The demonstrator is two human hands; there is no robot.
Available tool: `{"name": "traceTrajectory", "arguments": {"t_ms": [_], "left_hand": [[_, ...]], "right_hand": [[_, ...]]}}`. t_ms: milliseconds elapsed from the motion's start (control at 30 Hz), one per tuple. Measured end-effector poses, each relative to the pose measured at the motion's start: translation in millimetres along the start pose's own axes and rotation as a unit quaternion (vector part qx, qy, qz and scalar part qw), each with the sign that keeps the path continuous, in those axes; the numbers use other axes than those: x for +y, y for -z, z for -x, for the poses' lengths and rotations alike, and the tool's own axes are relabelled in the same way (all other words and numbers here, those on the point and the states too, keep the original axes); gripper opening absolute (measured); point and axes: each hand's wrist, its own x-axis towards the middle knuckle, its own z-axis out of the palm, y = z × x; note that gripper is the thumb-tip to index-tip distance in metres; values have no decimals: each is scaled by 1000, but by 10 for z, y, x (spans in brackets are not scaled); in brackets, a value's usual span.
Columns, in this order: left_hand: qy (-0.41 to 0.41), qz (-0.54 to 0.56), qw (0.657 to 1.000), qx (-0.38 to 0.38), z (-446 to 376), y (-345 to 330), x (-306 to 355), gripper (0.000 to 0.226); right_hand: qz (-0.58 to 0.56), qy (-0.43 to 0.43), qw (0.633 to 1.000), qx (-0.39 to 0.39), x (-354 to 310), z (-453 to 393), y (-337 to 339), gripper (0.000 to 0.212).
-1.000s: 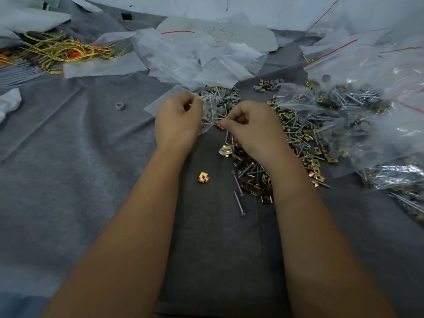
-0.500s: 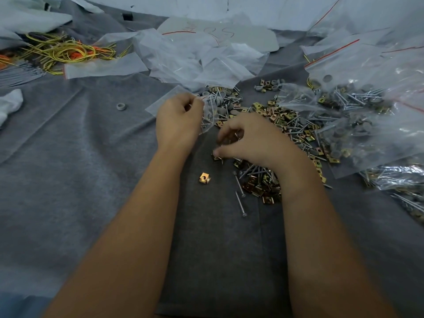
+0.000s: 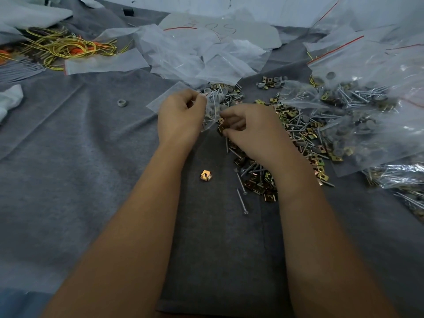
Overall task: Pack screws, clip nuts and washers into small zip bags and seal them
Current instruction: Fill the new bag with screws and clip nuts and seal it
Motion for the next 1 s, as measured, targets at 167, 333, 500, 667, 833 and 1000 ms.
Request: {"name": "traceTrajectory", "arguments": {"t_ms": [167,333,500,667,833,1000], "left_hand": [[-47,39,997,-42,59,34,40,18],[-59,18,991,-119,92,33,100,17],[-65,21,986,-153,91,37,100,11],[-50,5,988,-144,69,6,82,7],[-32,40,991,-125,70,20,98,9],[-38,51,989,-135,103,37,122,11]], "right_hand": [[-33,-2,994,100,45,-6,-28,25],[-63,-2,986,152,91,-30,-50,21],[-84,26,981,171,78,-42,-92,22],[-36,44,982,178,94,-39,-88,18],[-52,5,980,192,131,-59,-94,18],[-84,11,984,160,96,-69,-148,24]]}}
